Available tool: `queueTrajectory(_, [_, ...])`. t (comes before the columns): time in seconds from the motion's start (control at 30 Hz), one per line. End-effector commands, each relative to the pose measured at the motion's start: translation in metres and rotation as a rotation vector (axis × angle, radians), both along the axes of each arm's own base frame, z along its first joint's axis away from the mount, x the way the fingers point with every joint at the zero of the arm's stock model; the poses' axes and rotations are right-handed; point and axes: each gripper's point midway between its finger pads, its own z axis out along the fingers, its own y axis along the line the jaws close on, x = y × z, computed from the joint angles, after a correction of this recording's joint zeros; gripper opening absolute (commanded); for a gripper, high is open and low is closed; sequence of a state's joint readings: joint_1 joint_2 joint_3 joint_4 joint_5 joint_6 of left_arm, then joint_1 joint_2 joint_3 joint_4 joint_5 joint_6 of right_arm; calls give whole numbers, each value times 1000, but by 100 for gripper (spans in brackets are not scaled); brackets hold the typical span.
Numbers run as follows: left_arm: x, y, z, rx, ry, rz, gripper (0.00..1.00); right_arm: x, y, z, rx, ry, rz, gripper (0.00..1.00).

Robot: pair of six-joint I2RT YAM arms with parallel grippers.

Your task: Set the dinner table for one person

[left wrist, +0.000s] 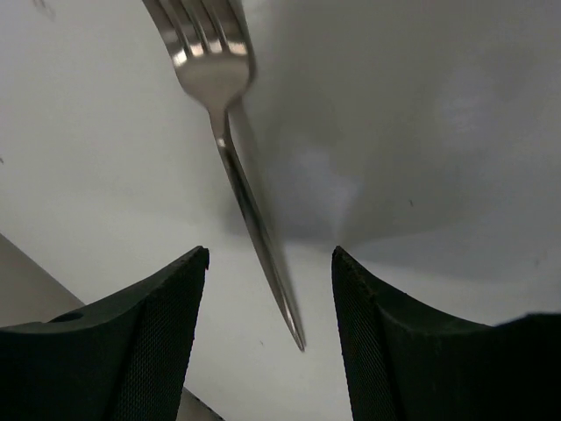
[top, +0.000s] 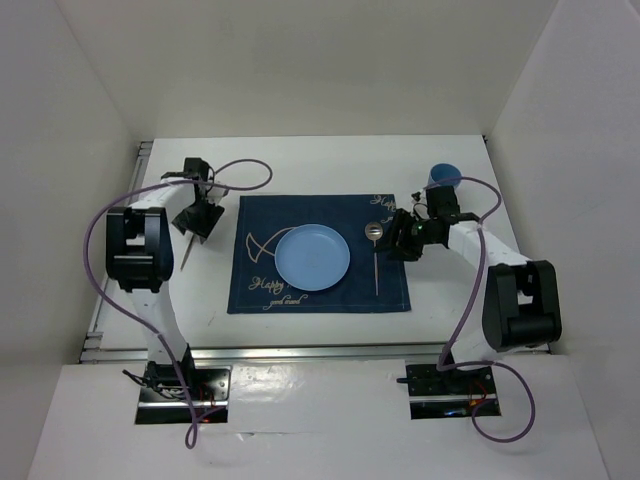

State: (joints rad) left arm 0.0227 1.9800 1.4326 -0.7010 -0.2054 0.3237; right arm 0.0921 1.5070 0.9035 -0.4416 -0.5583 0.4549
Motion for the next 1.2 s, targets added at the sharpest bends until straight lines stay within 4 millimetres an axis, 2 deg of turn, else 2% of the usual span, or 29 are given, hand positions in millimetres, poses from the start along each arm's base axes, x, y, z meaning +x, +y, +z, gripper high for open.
queueTrajectory(0.0, [39,8,3,38,-62,-9,66,-3,-3,12,-36,-27,3,57])
queueTrajectory(0.1, [38,11,-15,25,-12,38,66,-8,-4,15,-35,-38,3,57])
queueTrajectory(0.27, [26,1,-36,-50,89,39,53,-11,-7,20,-47,-54,-16,57])
queueTrajectory(0.3, [12,-3,-49,-71,167,47,47,-10,-9,22,-56,-65,-22,57])
queueTrajectory(0.37, [6,-4,-57,-132,220,64,40,-9,-10,21,-64,-66,-27,57])
queueTrajectory(0.43, [-4,-3,-64,-153,286,87,29,-6,-11,24,-71,-78,-32,57])
queueTrajectory(0.47, [-12,-5,-77,-165,333,90,14,-8,-11,23,-72,-69,-32,57])
queueTrajectory(0.53, [-9,3,-76,-172,327,141,0,-4,-12,29,-77,-89,-38,57])
queueTrajectory(0.57, [-15,1,-79,-225,349,158,0,-5,-14,27,-89,-81,-44,57])
queueTrajectory(0.6, [-11,-3,-77,-250,335,164,0,-5,-14,30,-88,-91,-44,57])
queueTrajectory(0.73, [1,-8,-40,-371,260,227,0,-4,-17,36,-102,-111,-56,57])
queueTrajectory(0.77, [-1,-20,-30,-436,259,235,0,-3,-18,39,-104,-118,-68,57])
queueTrajectory(0.8, [4,-21,-17,-469,229,256,0,-5,-18,43,-104,-124,-69,57])
queueTrajectory(0.83, [9,-26,5,-497,176,289,0,-4,-20,42,-112,-120,-84,57])
queueTrajectory(0.93, [18,-41,46,-583,70,390,0,-3,-23,48,-123,-145,-106,57])
queueTrajectory(0.97, [13,-44,65,-593,23,415,0,-3,-23,51,-118,-149,-113,57])
queueTrajectory(1.0, [10,-48,74,-617,0,437,0,-3,-23,51,-117,-149,-113,57])
queueTrajectory(1.07, [3,-72,83,-603,-29,442,0,-3,-25,54,-121,-156,-129,57])
queueTrajectory(1.1, [-13,-82,84,-582,-17,436,0,-5,-26,53,-128,-160,-134,57])
queueTrajectory(1.13, [-19,-98,82,-530,-17,410,0,-3,-26,54,-126,-169,-135,57])
queueTrajectory(1.17, [-25,-106,79,-509,-6,402,0,-2,-28,57,-133,-180,-142,57])
